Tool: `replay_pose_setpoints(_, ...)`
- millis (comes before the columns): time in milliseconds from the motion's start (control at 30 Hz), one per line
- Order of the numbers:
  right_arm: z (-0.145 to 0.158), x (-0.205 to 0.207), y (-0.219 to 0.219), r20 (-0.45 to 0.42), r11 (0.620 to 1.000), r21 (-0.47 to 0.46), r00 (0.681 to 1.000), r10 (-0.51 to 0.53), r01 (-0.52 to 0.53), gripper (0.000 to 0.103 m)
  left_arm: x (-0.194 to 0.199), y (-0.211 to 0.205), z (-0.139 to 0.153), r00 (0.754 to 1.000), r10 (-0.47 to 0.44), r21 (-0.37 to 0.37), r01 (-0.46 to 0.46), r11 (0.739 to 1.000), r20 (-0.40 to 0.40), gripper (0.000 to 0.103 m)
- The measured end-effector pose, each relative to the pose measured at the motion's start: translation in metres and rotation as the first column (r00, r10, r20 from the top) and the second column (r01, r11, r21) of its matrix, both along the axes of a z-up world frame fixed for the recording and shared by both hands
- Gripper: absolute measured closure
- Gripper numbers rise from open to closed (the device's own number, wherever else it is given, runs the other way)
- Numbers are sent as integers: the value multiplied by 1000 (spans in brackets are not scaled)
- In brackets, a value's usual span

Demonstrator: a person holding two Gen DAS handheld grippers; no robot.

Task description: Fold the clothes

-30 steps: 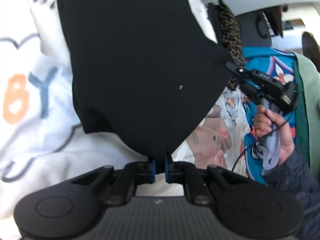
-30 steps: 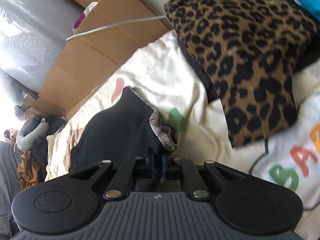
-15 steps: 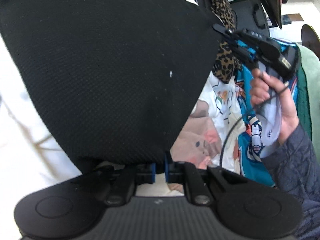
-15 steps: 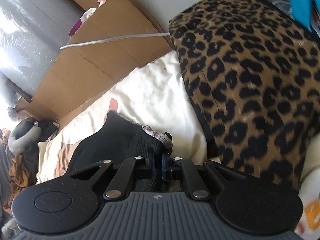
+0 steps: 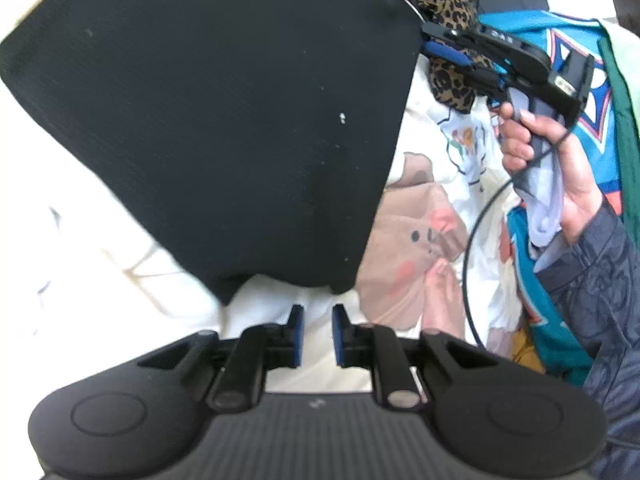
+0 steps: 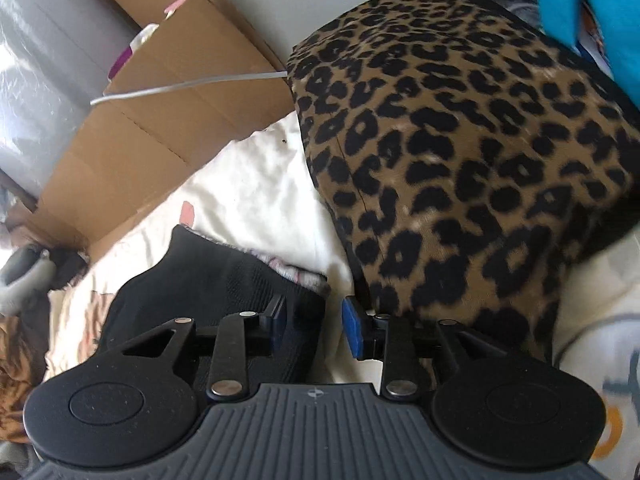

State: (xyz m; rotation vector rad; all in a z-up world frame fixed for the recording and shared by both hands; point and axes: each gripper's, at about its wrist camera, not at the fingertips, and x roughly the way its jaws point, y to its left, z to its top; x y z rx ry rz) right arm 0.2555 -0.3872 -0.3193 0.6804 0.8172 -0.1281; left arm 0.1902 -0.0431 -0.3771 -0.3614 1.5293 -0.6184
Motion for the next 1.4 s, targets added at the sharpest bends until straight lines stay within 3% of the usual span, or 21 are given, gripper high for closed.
replay_pose_setpoints(133,-5,-23,10,14,998,67,1000,-12,11,67,17,4,25,999,-2,66,-1,998,37,84)
replay_pose_setpoints(300,-19,-39,26,14,989,149,1000,-25,23,66,44,8,51,996,23,129,-35,991,92,59)
replay_pose_setpoints(467,-25,-47,44,-34,986,168,999,22,-16,66,70,8,66,996,-10,191,-8,981,90,50)
replay_pose_setpoints(533,-23,-51,48,-35,985,174,999,18,-12,65,82,4,74,994,-33,215,10,977,104,38)
replay_pose_setpoints(567,-22,-54,49,-31,983,182,1000,2,4,64,89,5,78,993,-40,235,14,972,107,22)
replay_pose_setpoints(600,-21,-56,50,-26,982,189,1000,-15,20,58,96,6,82,993,-47,257,18,966,109,14)
replay_pose_setpoints(733,-20,-67,54,-10,979,194,998,-70,70,24,125,-1,94,988,-83,312,39,949,129,4)
replay_pose_setpoints(767,-21,-69,56,-8,978,192,997,-80,80,21,131,0,98,987,-84,325,35,945,138,1)
replay_pose_setpoints(933,-20,-73,62,-20,979,190,998,-68,70,16,156,4,114,969,-118,426,14,905,218,1)
replay_pose_setpoints(1200,-14,-84,72,-15,970,230,997,-77,78,16,187,-4,146,960,-107,438,-18,899,260,1)
replay_pose_setpoints(1300,-13,-86,71,-12,970,230,997,-81,82,16,196,-15,151,951,-129,466,-18,885,282,1)
replay_pose_setpoints(1400,-17,-89,71,-12,963,252,996,-93,93,17,208,-15,152,948,-89,442,-59,895,306,1)
